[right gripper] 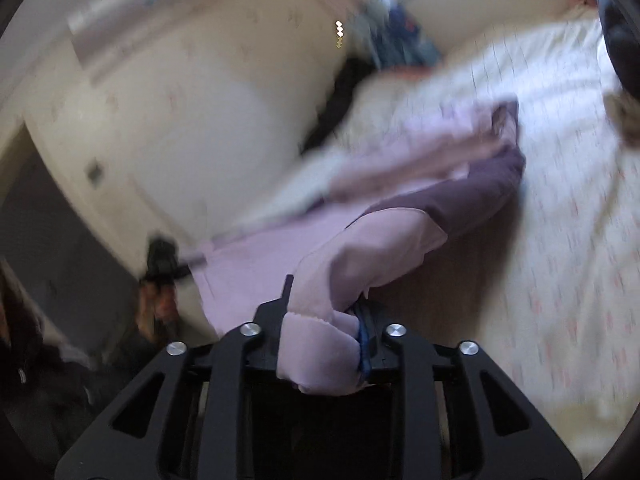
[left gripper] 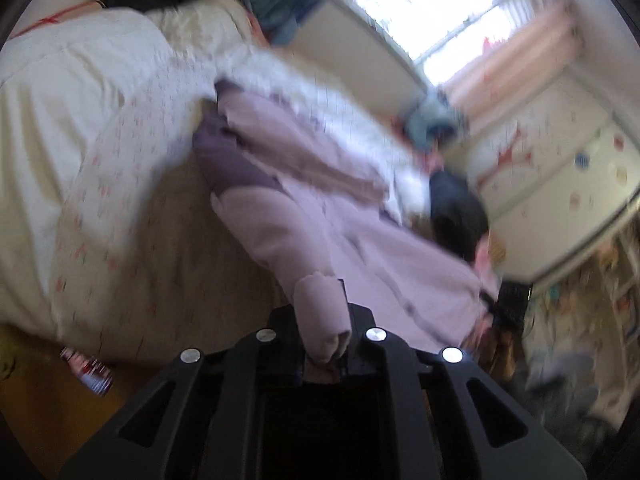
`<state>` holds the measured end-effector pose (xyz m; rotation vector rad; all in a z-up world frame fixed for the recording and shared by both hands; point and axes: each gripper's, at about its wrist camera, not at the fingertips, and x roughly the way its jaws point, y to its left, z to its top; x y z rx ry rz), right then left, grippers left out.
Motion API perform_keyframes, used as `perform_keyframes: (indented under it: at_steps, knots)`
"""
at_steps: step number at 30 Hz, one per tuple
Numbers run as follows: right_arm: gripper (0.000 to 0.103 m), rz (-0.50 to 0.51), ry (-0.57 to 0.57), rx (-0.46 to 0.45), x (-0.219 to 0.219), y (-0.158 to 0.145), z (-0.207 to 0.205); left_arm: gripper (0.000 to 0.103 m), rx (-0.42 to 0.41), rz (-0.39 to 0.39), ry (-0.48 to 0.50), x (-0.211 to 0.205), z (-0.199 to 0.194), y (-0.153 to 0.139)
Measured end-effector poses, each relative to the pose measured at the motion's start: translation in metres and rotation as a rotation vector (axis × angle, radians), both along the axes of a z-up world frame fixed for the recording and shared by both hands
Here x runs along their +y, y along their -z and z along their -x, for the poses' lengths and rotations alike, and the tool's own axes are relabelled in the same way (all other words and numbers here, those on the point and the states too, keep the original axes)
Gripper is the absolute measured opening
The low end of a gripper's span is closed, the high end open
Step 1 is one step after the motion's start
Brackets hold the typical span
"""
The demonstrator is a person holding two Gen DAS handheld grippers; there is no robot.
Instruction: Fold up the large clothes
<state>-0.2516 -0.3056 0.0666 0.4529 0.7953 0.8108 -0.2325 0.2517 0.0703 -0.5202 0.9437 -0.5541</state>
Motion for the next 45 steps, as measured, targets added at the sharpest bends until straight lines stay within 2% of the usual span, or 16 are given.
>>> perform_keyframes:
  at_steps: [2,4,6,9,12,15,19,23,25,28,32,35,41,42,44,45]
  knots:
    - [0.051,0.099,-0.057,0.167,-0.005,0.044,0.022,0.026,0.095,-0.056,0.055,0.004,0.021,0.037]
    - [0.052,0.187,-0.031,0.251,-0.017,0.078,0.041,0.029,0.225,-0.113,0.009,0.028,0.040,0.080]
    - [0.052,0.134,0.041,0.271,-0.044,0.089,0.054,0.031,0.266,-0.125,-0.113,0.064,0.056,0.093]
    - [0.059,0.049,0.134,0.186,-0.071,0.068,0.048,0.040,0.198,-0.110,-0.254,0.098,0.061,0.071]
    - [0.077,0.063,0.165,0.113,-0.065,0.045,0.008,0.063,0.091,-0.102,-0.319,0.097,0.042,0.042]
    - [0.077,0.120,0.163,0.098,-0.046,0.039,-0.050,0.069,0.004,-0.104,-0.269,0.062,0.000,0.025]
    - [0.077,0.258,0.158,0.195,-0.015,0.062,-0.118,0.070,0.010,-0.263,-0.241,0.012,-0.052,0.032]
    - [0.077,0.287,0.089,0.242,-0.013,0.091,-0.095,0.071,0.069,-0.344,-0.222,0.024,-0.053,0.062]
    - [0.077,0.202,0.029,0.279,-0.017,0.103,-0.072,0.071,0.155,-0.277,-0.227,0.044,-0.045,0.087]
    - [0.078,0.125,-0.033,0.334,-0.016,0.118,-0.040,0.073,0.279,-0.050,-0.206,0.073,-0.026,0.127]
    - [0.079,0.028,-0.077,0.382,-0.015,0.132,-0.011,0.082,0.324,0.153,-0.125,0.070,-0.003,0.153]
    - [0.080,-0.073,-0.044,0.402,-0.020,0.141,-0.009,0.089,0.349,0.225,-0.058,0.055,0.001,0.165]
    - [0.071,-0.047,-0.065,0.438,-0.013,0.154,0.000,0.088,0.356,0.171,0.032,0.010,0.002,0.167]
    - [0.065,-0.046,-0.062,0.433,-0.011,0.154,-0.001,0.082,0.336,0.162,0.028,0.007,0.001,0.162]
    - [0.032,-0.060,-0.037,0.387,-0.011,0.150,0.001,0.043,0.324,0.137,0.025,0.000,-0.003,0.155]
    - [0.028,-0.072,-0.031,0.366,-0.011,0.147,0.002,0.036,0.308,0.093,0.018,-0.005,-0.004,0.147]
